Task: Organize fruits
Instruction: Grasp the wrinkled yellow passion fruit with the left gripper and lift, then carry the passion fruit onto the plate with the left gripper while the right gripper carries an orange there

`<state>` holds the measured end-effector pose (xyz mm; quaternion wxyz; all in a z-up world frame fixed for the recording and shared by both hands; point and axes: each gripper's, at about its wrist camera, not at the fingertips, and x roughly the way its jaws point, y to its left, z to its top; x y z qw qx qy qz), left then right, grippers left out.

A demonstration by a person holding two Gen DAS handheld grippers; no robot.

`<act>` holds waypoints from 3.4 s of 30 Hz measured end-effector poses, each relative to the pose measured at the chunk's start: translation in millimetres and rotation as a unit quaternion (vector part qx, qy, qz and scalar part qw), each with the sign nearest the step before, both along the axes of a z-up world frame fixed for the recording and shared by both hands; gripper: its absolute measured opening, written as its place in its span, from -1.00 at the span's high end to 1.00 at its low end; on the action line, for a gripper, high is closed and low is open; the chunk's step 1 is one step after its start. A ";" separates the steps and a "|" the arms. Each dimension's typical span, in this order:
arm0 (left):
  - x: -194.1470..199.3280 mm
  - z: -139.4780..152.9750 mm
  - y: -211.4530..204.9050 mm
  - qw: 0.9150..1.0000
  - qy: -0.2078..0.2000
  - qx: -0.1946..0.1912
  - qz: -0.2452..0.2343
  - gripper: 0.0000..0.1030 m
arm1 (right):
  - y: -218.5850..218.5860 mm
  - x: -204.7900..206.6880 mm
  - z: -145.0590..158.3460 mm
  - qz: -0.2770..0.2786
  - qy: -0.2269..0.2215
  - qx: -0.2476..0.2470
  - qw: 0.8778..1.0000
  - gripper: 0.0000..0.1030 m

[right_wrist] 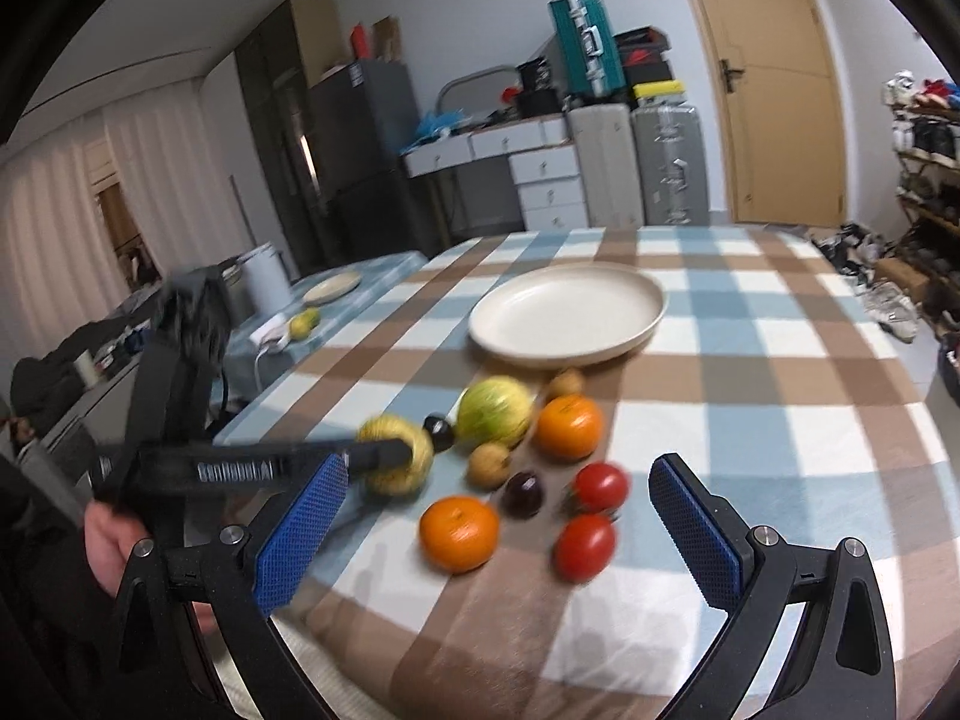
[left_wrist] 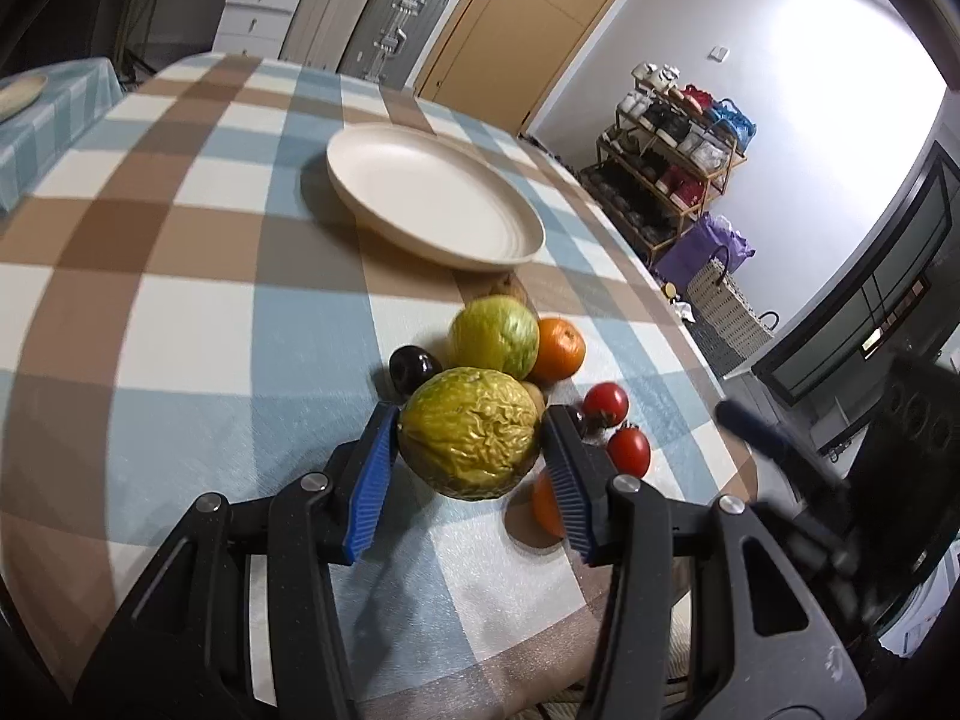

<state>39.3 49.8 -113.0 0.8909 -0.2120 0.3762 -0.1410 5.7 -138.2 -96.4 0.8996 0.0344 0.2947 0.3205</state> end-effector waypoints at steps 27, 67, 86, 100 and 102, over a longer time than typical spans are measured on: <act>-34.8 6.7 42.8 0.999 -0.010 0.029 0.033 0.11 | 52.3 13.8 -43.9 0.052 0.058 -0.076 0.994 -0.36; 247.9 58.7 21.4 0.997 -0.005 0.081 -0.017 0.11 | 16.0 270.4 58.1 0.049 0.095 0.104 0.989 0.18; 323.4 -9.1 4.0 0.992 0.044 0.106 -0.053 0.11 | 52.1 363.1 -29.7 0.020 0.190 0.073 0.979 0.18; 325.0 -3.5 0.3 0.990 0.046 0.126 -0.035 0.06 | 50.1 359.2 -24.6 -0.001 0.184 0.078 0.980 -0.02; 320.4 1.2 -0.7 0.989 0.044 0.135 -0.034 -0.03 | 48.0 356.7 -20.4 0.000 0.180 0.084 0.980 -0.03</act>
